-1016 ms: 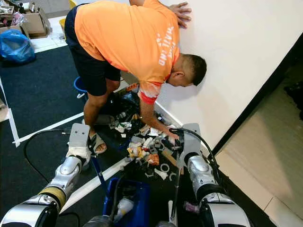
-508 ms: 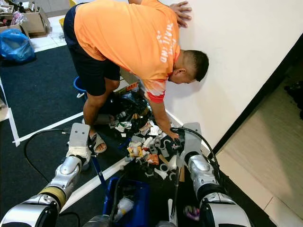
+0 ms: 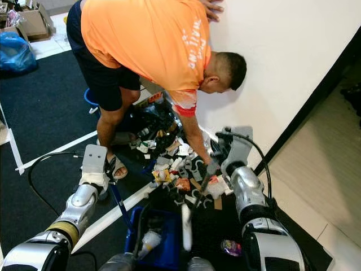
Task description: Sweep floor
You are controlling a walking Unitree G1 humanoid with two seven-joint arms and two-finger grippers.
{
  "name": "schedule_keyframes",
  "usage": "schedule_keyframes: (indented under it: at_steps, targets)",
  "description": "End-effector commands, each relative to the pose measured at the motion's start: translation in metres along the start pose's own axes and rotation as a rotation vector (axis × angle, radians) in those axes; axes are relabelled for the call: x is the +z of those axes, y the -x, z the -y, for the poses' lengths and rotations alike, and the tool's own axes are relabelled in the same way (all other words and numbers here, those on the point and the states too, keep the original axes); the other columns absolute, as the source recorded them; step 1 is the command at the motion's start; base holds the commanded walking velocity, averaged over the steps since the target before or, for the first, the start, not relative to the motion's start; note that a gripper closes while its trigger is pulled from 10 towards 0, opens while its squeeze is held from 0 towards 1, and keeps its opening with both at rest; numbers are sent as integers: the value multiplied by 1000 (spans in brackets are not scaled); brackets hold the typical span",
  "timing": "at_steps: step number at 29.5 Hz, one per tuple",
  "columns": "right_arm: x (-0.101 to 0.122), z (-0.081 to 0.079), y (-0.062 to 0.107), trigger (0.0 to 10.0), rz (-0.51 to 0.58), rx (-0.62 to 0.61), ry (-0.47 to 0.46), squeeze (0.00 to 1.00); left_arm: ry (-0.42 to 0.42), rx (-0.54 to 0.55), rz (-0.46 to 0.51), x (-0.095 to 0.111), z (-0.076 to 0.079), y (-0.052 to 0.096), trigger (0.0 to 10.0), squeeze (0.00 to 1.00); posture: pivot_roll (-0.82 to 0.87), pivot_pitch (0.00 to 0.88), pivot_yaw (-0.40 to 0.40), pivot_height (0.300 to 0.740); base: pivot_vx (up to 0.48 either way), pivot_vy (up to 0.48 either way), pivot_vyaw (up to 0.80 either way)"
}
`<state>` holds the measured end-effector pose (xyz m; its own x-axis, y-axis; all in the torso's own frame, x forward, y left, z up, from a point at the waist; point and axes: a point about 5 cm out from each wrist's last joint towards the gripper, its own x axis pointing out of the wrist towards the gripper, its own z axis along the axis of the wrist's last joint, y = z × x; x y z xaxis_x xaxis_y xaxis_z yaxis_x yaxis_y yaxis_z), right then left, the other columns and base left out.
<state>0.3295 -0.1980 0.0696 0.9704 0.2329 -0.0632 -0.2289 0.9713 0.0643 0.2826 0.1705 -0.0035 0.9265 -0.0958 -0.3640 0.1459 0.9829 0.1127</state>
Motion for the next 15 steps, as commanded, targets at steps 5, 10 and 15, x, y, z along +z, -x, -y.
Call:
schedule_keyframes:
  at_steps: [5,10,15]
  targets:
    - [46,4,-14,10000,159,-3,216,0,-39,-32,-232,-51,7,23,10000,0,116,36,-45,740,0,0,0]
    - [50,6,-16,10000,133,10,305,0,-37,-33,-234,-52,7,24,10000,0,117,39,-47,740,0,0,0]
    - [48,11,-15,10000,71,5,434,0,-35,-35,-233,-52,8,24,10000,0,121,42,-49,740,0,0,0]
